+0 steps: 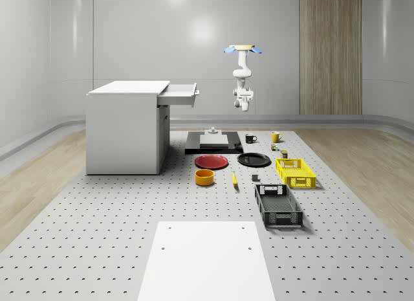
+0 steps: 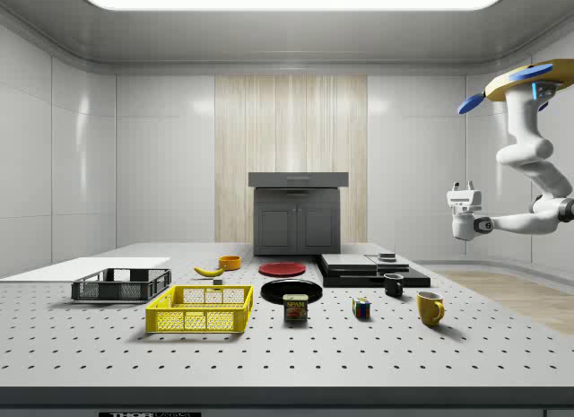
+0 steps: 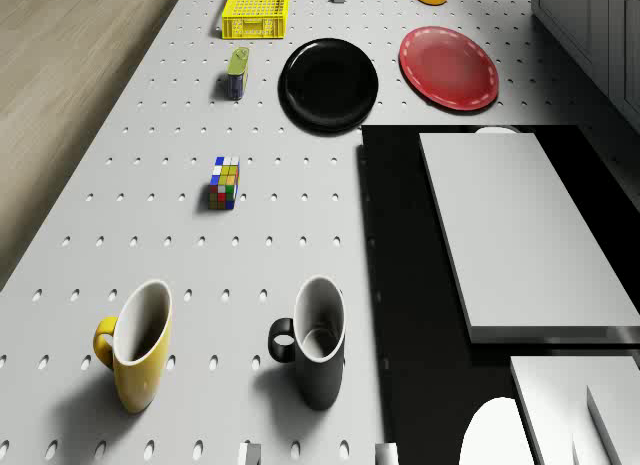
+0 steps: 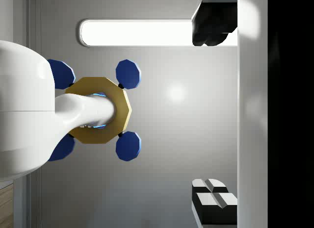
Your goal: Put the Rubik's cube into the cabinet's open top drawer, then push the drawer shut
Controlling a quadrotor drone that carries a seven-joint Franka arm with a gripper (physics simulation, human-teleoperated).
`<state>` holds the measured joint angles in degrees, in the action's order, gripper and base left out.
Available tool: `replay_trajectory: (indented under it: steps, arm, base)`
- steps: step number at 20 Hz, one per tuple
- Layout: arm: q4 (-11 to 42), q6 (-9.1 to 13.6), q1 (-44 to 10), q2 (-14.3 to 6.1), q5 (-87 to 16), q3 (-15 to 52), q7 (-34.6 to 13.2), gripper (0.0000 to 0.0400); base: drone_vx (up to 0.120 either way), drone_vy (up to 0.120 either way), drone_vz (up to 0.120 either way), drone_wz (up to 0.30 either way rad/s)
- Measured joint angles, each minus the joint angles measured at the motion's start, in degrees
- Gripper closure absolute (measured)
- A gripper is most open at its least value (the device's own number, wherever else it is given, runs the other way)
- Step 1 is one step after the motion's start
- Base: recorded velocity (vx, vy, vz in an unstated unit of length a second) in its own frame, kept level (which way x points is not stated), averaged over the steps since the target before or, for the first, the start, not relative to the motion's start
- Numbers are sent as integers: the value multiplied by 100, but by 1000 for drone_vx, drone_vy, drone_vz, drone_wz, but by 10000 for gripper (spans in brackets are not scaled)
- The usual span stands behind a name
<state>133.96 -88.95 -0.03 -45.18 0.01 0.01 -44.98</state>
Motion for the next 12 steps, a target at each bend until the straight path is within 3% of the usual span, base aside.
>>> replay_trajectory:
  steps: [4, 7, 12]
  arm:
    - [-485, 396, -11, 70, 4, 6, 7, 0]
    - [-855, 640, -18, 184, 7, 9, 10, 0]
    - [-1356, 932, -26, 370, 10, 14, 13, 0]
  base:
    - [0, 0, 0, 0]
    - [0, 120, 0, 0]
    - [120, 120, 0, 0]
